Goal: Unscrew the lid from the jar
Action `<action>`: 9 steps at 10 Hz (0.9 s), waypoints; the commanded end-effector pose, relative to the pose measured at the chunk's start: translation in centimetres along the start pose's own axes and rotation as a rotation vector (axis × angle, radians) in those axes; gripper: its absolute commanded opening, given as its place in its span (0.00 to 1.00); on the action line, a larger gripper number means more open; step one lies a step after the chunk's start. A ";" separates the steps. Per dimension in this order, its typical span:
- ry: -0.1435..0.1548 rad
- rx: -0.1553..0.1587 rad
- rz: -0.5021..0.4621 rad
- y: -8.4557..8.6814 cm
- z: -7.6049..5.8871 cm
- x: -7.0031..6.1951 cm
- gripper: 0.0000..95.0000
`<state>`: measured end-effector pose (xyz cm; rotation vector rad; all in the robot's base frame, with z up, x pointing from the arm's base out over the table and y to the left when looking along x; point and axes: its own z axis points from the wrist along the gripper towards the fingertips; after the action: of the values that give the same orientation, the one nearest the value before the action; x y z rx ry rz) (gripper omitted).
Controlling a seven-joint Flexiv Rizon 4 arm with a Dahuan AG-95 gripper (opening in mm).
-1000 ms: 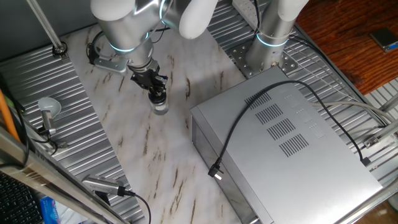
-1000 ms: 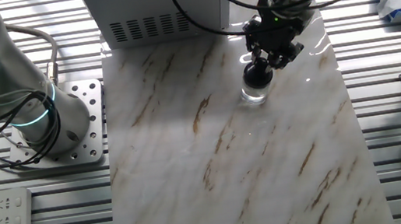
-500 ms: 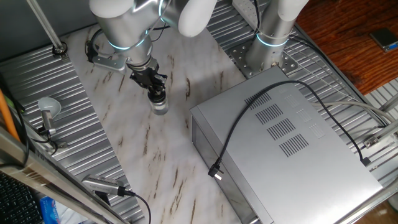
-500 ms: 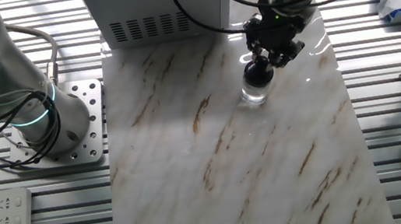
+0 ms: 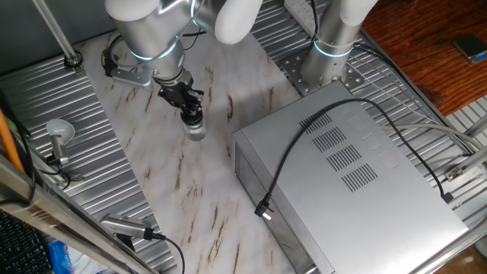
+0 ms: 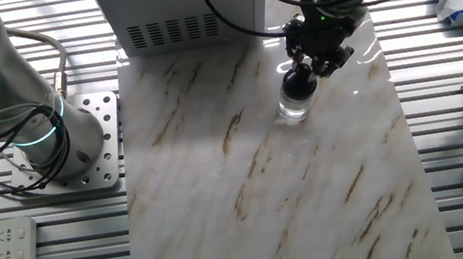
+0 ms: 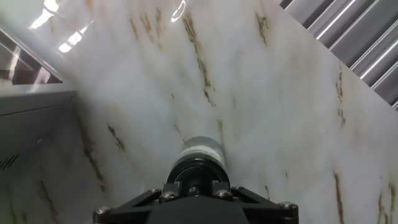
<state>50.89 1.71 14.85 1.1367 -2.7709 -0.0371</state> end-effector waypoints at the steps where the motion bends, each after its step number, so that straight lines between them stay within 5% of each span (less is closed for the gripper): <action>1: 0.002 -0.004 0.006 0.0 -0.2 0.0 0.00; 9: 0.008 -0.127 0.042 0.0 -0.6 -0.1 0.00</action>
<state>51.08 1.71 15.38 1.0441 -2.7449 -0.1905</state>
